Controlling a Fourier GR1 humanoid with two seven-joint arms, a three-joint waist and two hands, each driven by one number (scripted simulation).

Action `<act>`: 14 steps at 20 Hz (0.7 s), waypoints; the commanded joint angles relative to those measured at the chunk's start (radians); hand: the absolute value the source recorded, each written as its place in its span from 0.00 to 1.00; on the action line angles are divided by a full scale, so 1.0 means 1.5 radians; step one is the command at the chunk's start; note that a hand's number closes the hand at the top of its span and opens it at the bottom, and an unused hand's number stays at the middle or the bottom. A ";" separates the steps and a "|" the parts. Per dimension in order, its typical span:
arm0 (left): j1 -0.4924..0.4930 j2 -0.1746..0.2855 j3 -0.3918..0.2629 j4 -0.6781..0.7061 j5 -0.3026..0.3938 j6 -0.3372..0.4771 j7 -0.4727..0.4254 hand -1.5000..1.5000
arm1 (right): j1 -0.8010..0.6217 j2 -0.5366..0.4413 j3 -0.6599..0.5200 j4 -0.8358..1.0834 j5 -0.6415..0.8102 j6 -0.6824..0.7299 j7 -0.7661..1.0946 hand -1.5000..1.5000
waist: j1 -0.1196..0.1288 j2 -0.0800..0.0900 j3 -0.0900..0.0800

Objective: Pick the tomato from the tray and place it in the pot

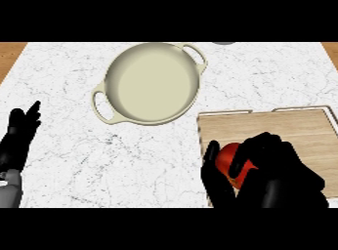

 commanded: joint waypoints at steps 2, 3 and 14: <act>0.005 -0.013 -0.018 -0.013 -0.011 0.004 0.003 0.50 | -0.162 0.007 0.043 0.038 -0.024 0.131 0.169 1.00 | 0.017 0.003 0.000; -0.008 -0.017 -0.021 -0.007 -0.011 0.003 0.005 0.50 | -0.195 0.007 -0.004 0.041 -0.070 0.128 0.159 1.00 | 0.017 0.006 0.001; -0.040 0.000 -0.016 0.016 -0.004 -0.019 -0.006 0.50 | -0.388 0.007 -0.195 0.260 -0.274 0.066 0.174 1.00 | 0.053 0.016 0.001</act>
